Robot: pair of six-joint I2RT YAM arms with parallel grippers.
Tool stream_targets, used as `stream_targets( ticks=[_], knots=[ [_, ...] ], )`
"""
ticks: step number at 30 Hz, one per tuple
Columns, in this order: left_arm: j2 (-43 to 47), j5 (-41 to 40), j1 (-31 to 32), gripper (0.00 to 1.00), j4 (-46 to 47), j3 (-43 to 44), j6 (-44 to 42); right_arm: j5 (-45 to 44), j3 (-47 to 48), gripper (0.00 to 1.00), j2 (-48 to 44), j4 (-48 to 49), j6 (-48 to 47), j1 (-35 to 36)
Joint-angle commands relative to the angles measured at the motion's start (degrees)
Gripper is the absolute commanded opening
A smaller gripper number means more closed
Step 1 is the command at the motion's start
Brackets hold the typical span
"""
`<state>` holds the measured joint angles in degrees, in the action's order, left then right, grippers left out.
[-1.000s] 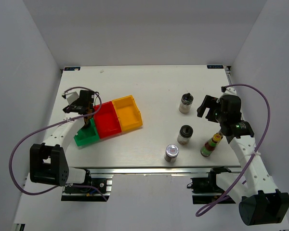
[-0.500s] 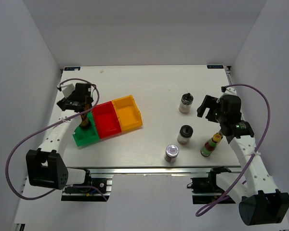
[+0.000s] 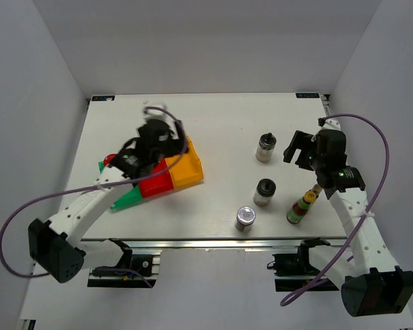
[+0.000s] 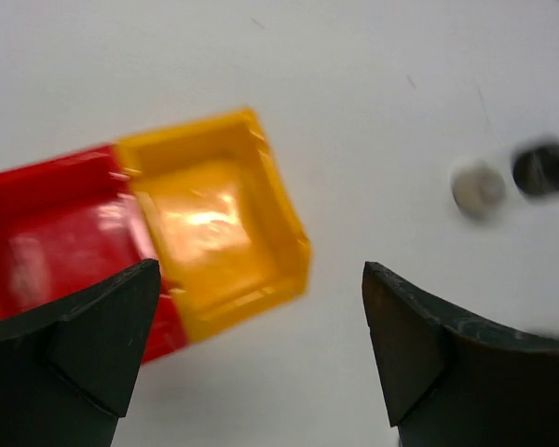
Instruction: Organize the condiment bottles
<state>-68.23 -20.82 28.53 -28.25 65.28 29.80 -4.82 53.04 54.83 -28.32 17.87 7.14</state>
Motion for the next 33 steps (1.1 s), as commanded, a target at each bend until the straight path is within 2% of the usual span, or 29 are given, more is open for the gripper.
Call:
stream_targets(
  ticks=[1, 6, 11, 15, 17, 20, 29, 31, 32, 33],
  knots=[
    [-5.7, 4.1, 11.9, 0.98, 1.1, 1.7, -4.0, -3.0, 3.2, 0.9, -0.2, -1.0, 0.8, -0.1],
    [-13.2, 2.6, 30.4, 0.98, 2.3, 6.0, -6.7, -6.3, 3.6, 0.89, 0.1, -2.6, 2.0, -0.1],
    [-22.5, 2.4, 40.0, 0.98, 1.4, 10.2, -7.6, -9.4, 6.8, 0.89, 2.5, -5.3, 2.3, -0.1],
    [-27.7, 2.8, 43.4, 0.98, -0.1, 13.4, -6.9, -8.8, 6.6, 0.89, 2.7, -5.0, 2.2, -0.1],
    [-29.4, 5.4, 44.1, 0.98, 0.3, 13.6, -7.4, -8.7, 6.1, 0.89, 2.2, -4.5, 2.1, -0.1],
    [-30.3, 3.6, 44.6, 0.98, -0.5, 13.9, -6.6, -8.6, 5.6, 0.89, 1.9, -4.5, 2.0, -0.1],
    [-34.7, 8.1, 45.3, 0.98, -0.3, 14.4, -6.2, -8.3, 4.0, 0.89, -0.1, -3.7, 1.8, -0.1],
    [-35.0, 7.7, 45.4, 0.92, -0.7, 14.4, -6.2, -7.9, 4.0, 0.9, -0.2, -3.9, 1.8, 0.0],
    [-34.9, 7.1, 45.4, 0.8, -0.8, 14.5, -6.1, -7.9, 4.0, 0.89, -0.3, -3.9, 1.8, 0.0],
    [-34.8, 6.6, 45.4, 0.73, -0.8, 14.5, -5.9, -7.9, 4.0, 0.89, -0.7, -4.0, 1.9, -0.1]
  ],
)
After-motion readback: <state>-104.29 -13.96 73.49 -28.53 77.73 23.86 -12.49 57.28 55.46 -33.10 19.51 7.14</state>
